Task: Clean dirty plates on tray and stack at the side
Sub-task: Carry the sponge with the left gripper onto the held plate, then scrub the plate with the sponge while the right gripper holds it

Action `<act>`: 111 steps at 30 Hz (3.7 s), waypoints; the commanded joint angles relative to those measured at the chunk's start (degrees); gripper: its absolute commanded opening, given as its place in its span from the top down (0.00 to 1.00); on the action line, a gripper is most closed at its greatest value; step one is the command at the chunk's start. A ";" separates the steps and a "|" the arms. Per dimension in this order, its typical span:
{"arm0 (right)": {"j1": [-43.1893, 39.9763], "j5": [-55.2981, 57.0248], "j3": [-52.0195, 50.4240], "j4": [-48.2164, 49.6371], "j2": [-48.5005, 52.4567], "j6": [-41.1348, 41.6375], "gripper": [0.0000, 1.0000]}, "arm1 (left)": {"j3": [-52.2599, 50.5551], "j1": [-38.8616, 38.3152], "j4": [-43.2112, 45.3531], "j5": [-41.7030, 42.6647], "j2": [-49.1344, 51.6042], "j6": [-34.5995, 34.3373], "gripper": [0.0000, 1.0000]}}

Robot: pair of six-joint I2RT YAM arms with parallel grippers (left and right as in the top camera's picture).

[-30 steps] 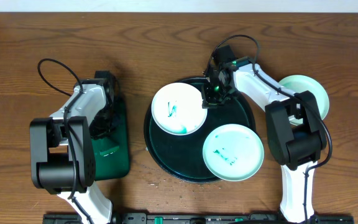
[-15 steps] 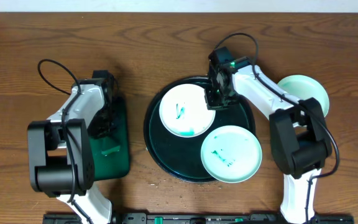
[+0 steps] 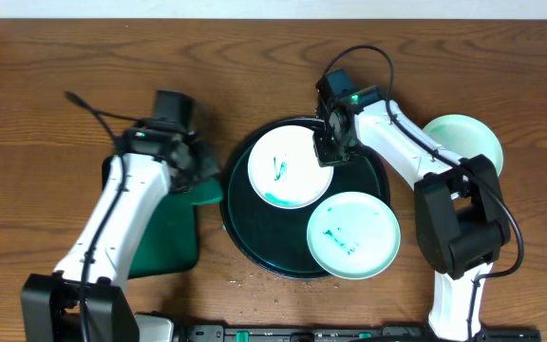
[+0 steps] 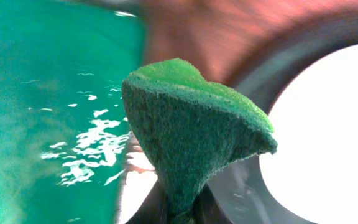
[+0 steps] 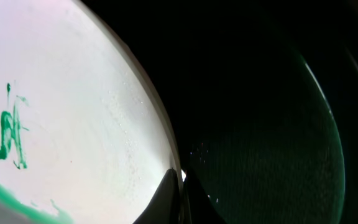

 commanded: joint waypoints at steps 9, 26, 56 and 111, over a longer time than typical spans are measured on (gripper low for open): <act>1.18 1.11 -0.37 -1.84 -1.20 -0.07 0.99 | -0.11 -16.09 14.43 5.90 10.43 -6.60 0.93; 1.92 1.14 -0.37 -2.23 -1.20 0.11 0.99 | -0.04 -20.63 35.36 27.23 27.08 -11.72 0.93; 2.03 1.14 -0.37 -2.23 -1.20 0.96 0.99 | 0.39 -15.26 19.17 1.90 27.08 -2.73 0.93; 2.91 1.16 -0.37 -4.55 -1.20 1.01 0.99 | 1.40 -15.93 20.68 20.87 28.48 -1.20 0.93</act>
